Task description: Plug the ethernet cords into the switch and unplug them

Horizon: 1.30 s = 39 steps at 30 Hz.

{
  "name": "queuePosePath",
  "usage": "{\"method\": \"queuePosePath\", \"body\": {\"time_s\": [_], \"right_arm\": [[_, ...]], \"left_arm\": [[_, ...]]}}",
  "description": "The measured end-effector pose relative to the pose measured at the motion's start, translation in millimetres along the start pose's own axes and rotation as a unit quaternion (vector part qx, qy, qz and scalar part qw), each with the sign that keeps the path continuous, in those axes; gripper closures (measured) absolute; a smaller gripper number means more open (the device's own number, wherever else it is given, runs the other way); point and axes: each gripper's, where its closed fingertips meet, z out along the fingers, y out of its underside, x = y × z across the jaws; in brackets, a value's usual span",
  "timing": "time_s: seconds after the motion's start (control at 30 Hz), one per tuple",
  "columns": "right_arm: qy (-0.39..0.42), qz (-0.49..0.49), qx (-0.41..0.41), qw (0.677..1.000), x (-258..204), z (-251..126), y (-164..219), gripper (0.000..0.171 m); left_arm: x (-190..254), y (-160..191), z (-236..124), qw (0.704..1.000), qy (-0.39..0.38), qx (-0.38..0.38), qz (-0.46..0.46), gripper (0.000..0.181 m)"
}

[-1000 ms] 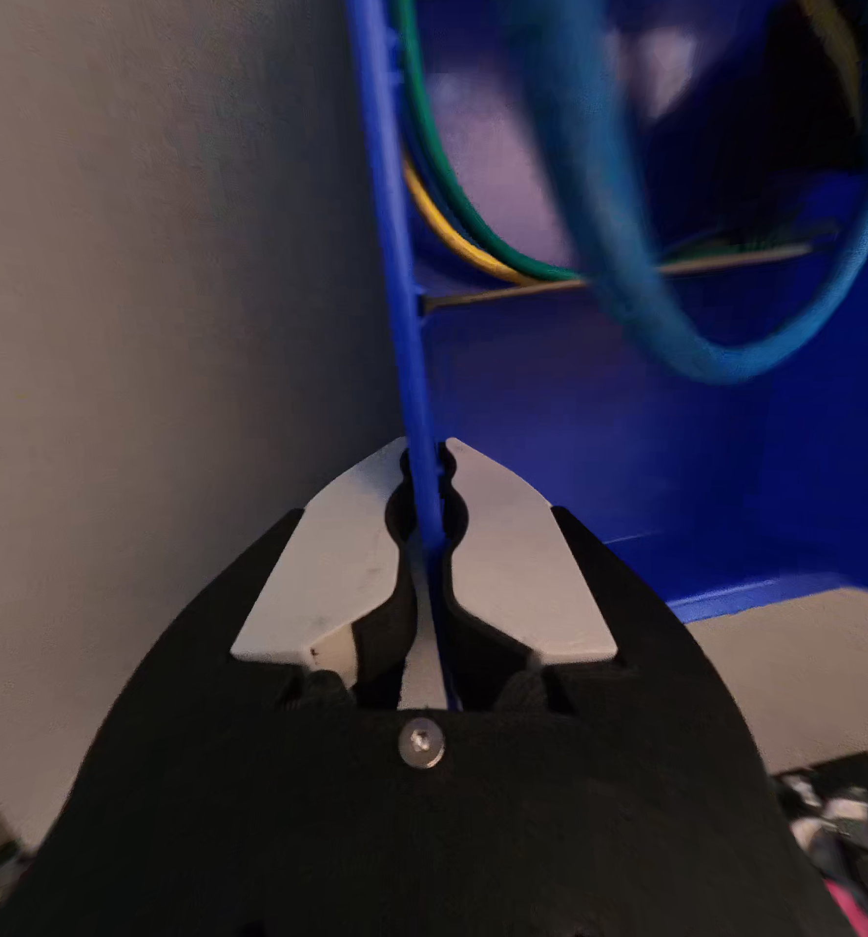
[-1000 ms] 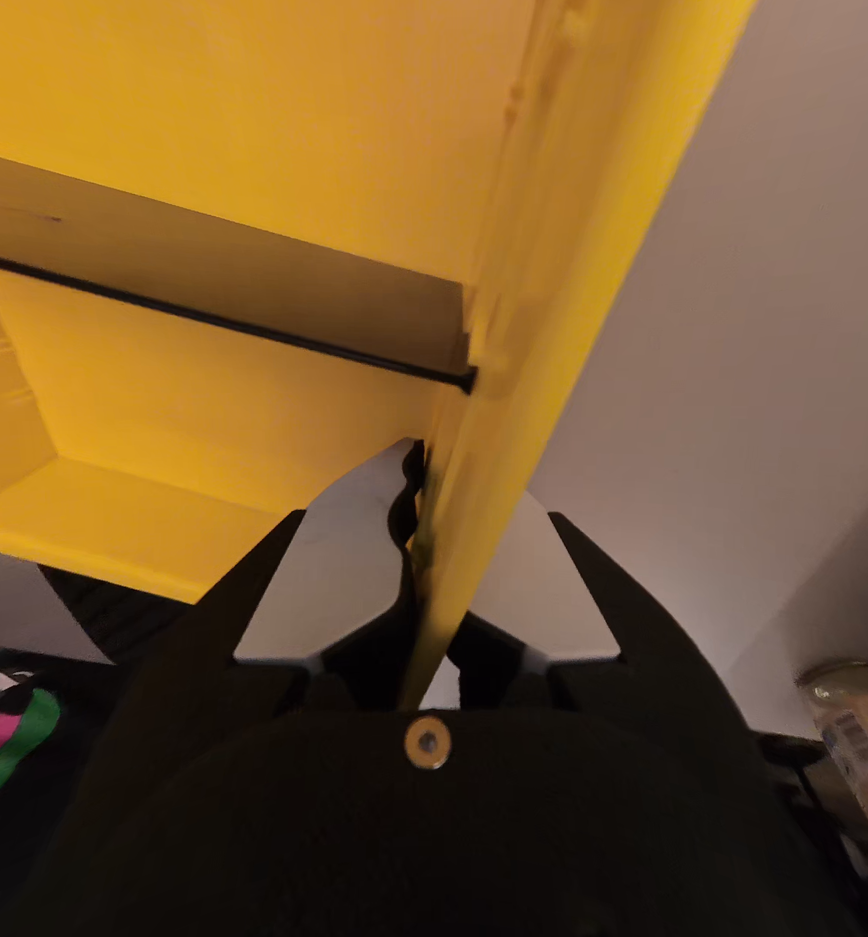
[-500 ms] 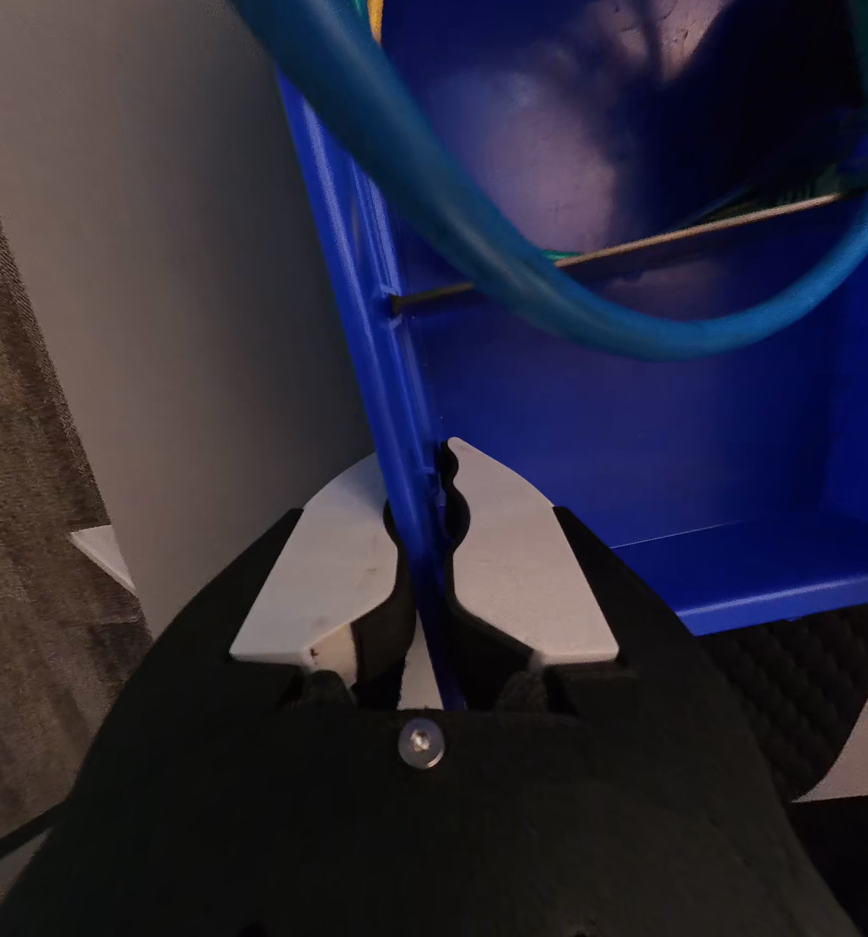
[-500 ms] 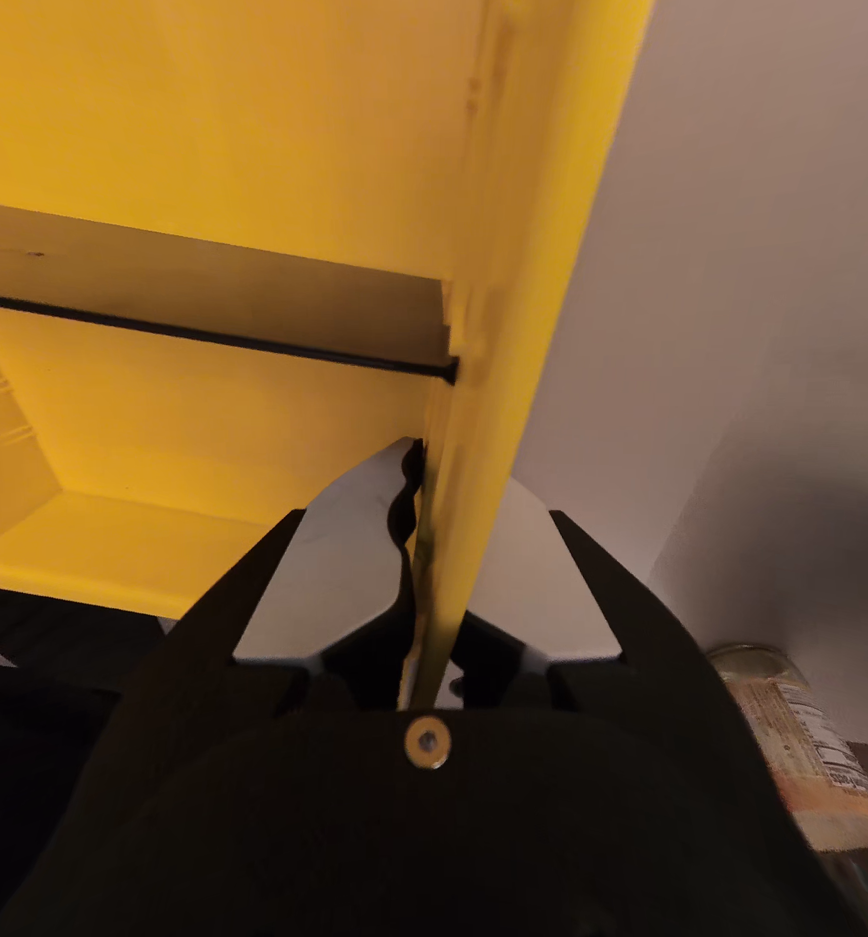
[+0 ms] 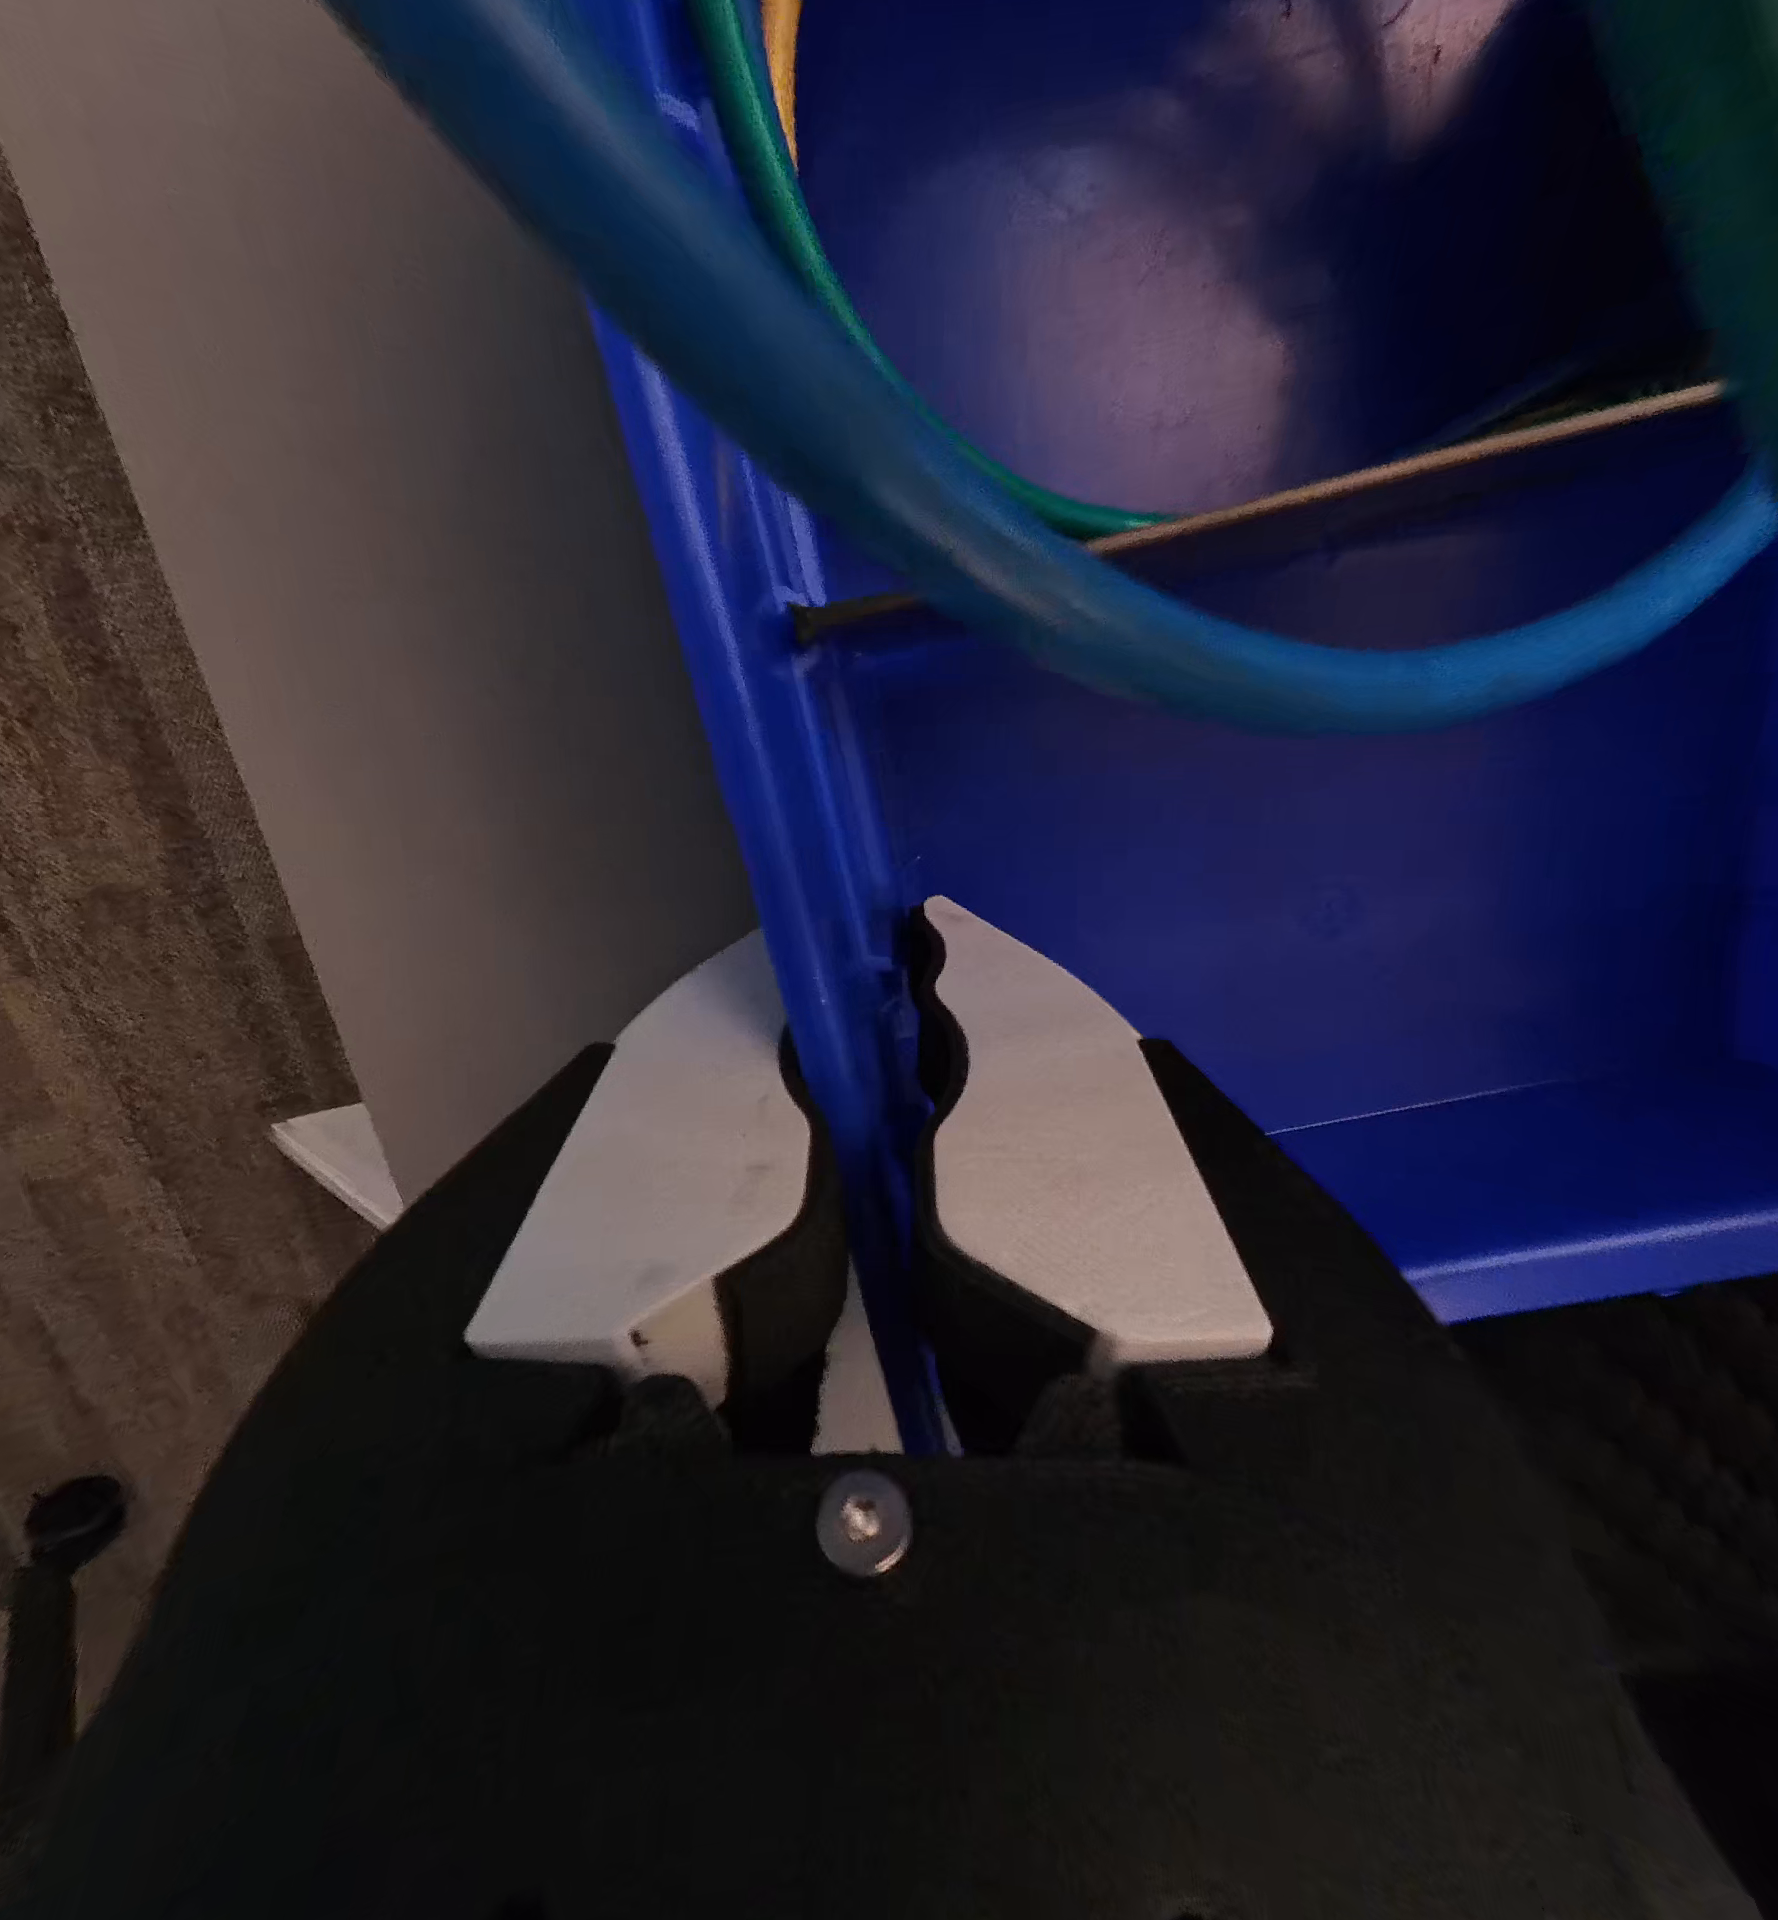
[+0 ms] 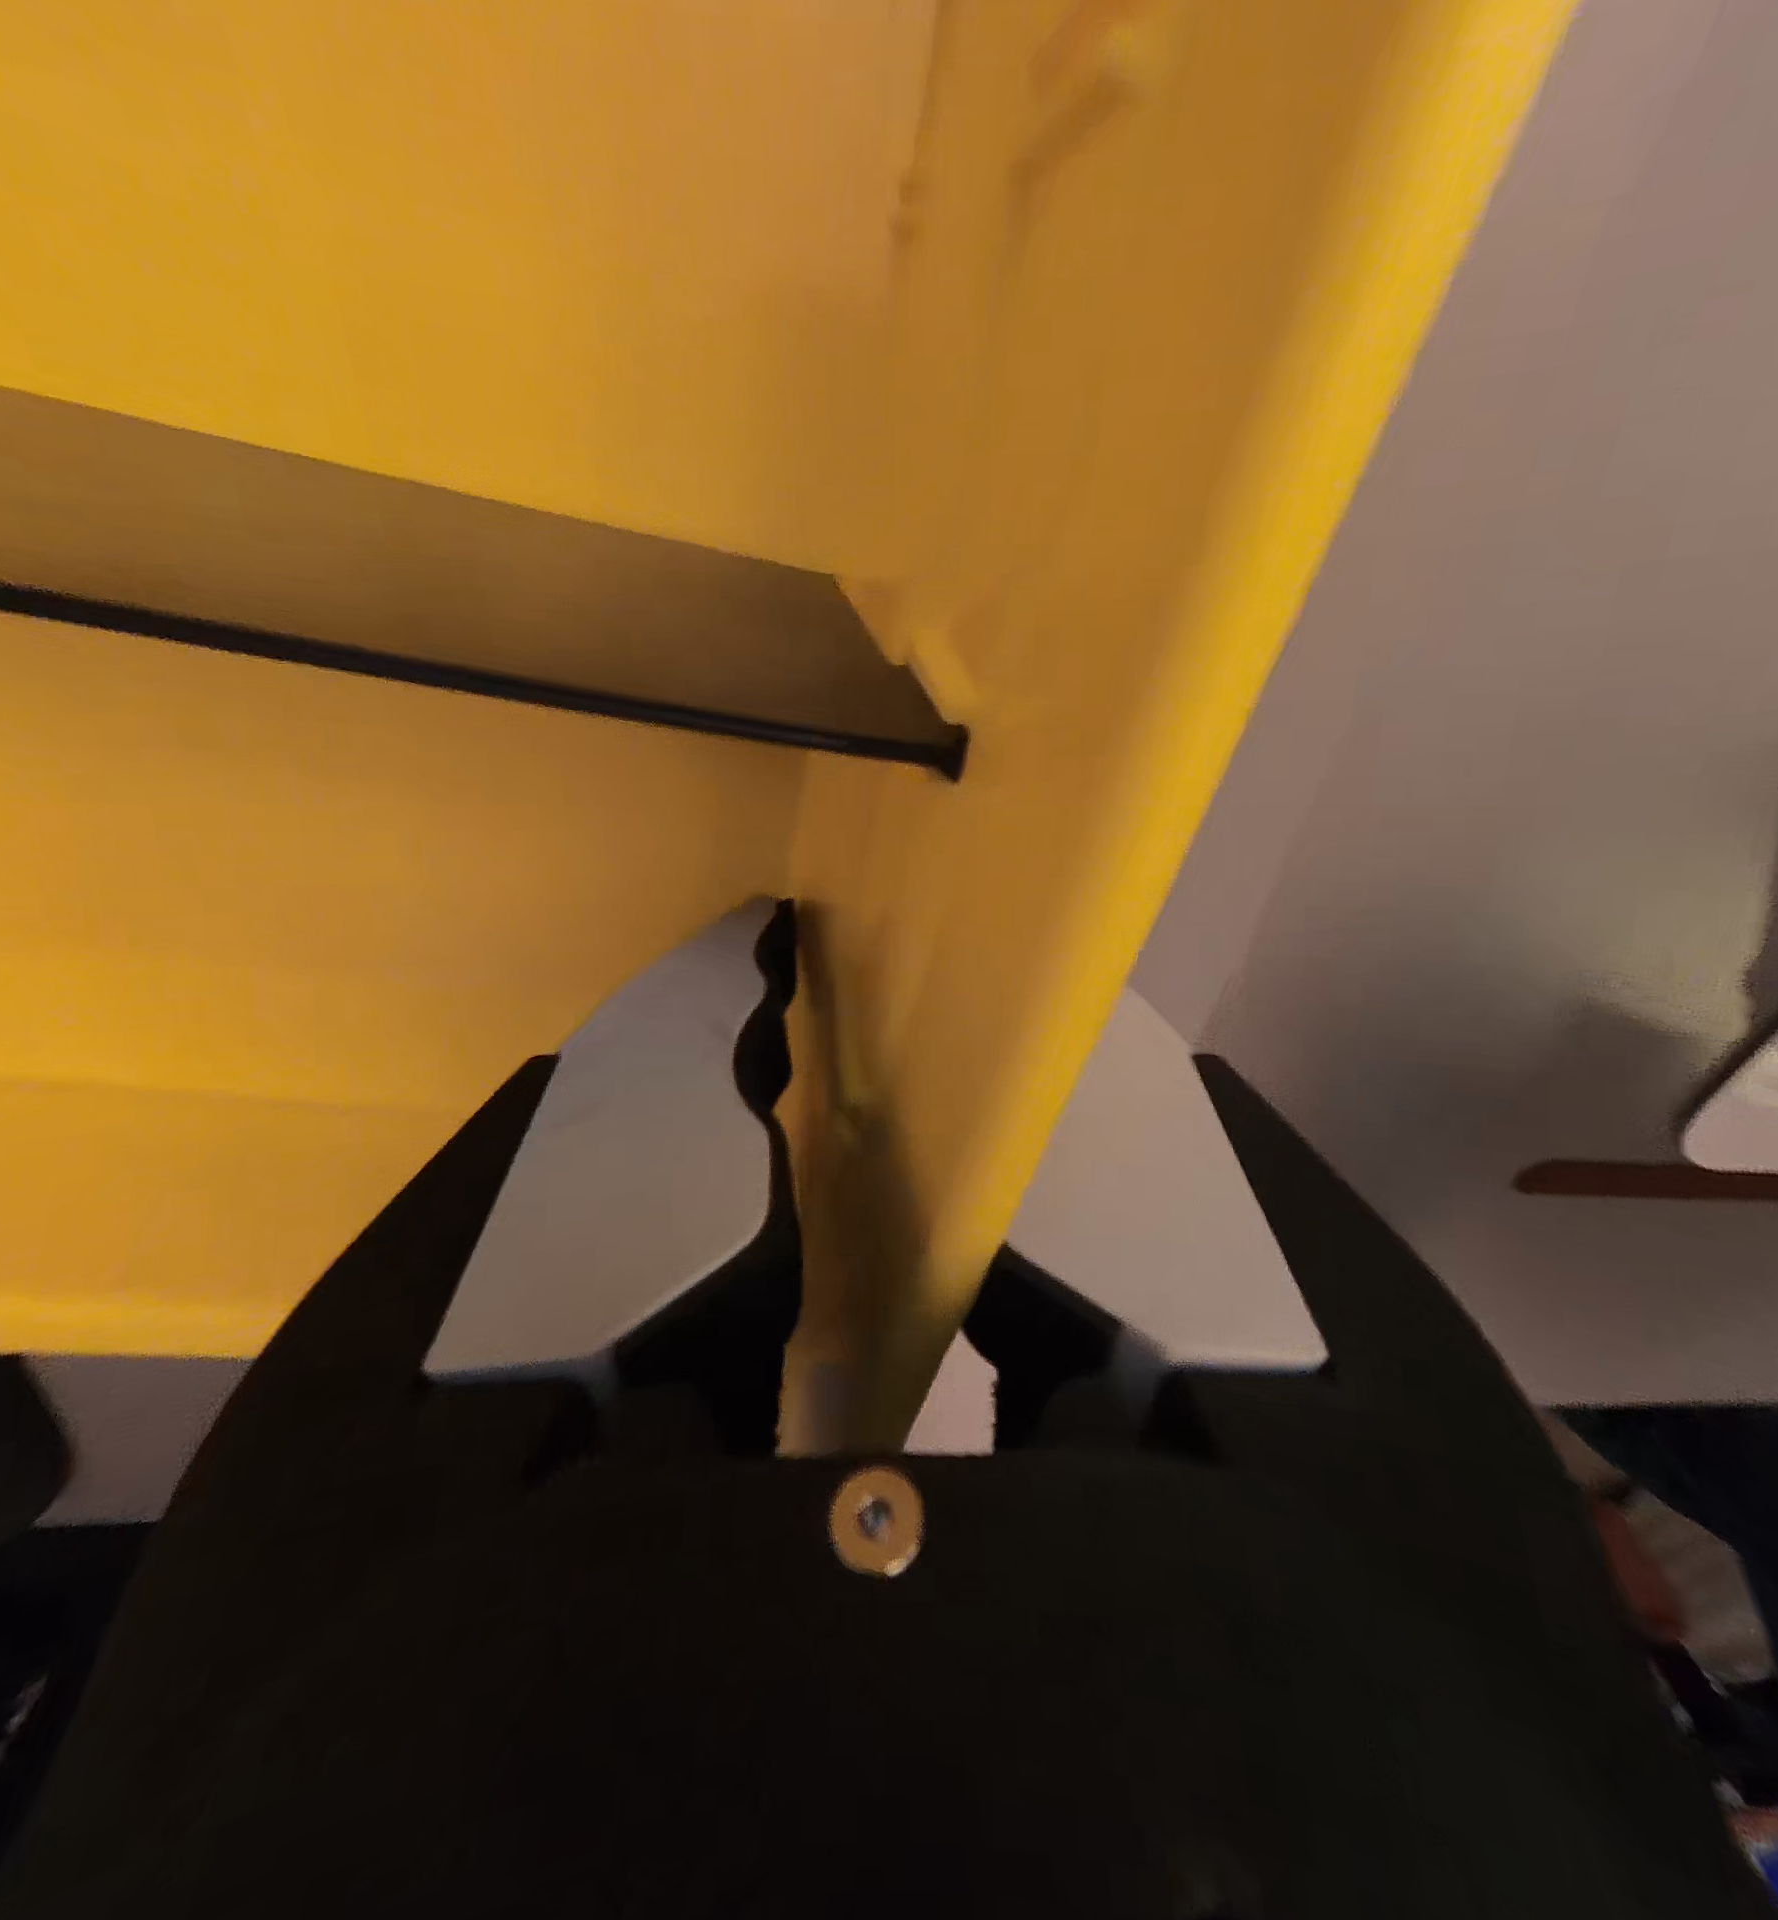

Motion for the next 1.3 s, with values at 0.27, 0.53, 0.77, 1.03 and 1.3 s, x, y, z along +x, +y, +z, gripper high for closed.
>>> {"method": "queuePosePath", "body": {"time_s": [0.27,0.53,0.77,1.03,1.3], "right_arm": [[0.046,0.015,-0.010,0.999,1,-1,12,0.126],[0.027,0.024,-0.015,0.999,1,0,9,0.130],[0.028,0.006,0.033,0.999,3,-10,0,0.115],[0.150,0.024,0.232,0.961,9,-122,-15,0.105],[-0.039,-0.064,0.620,0.781,-190,-299,-87,0.108]], "left_arm": [[-8,-3,1,1.000,-0.001,0.002,0.016,0.172],[-4,-6,3,0.999,0.025,0.002,-0.038,0.177],[-14,-18,-19,0.996,0.004,0.088,-0.012,0.153],[41,-53,-162,0.941,-0.023,0.337,0.002,0.129],[137,-138,-76,0.979,0.087,0.174,-0.059,0.128]]}}
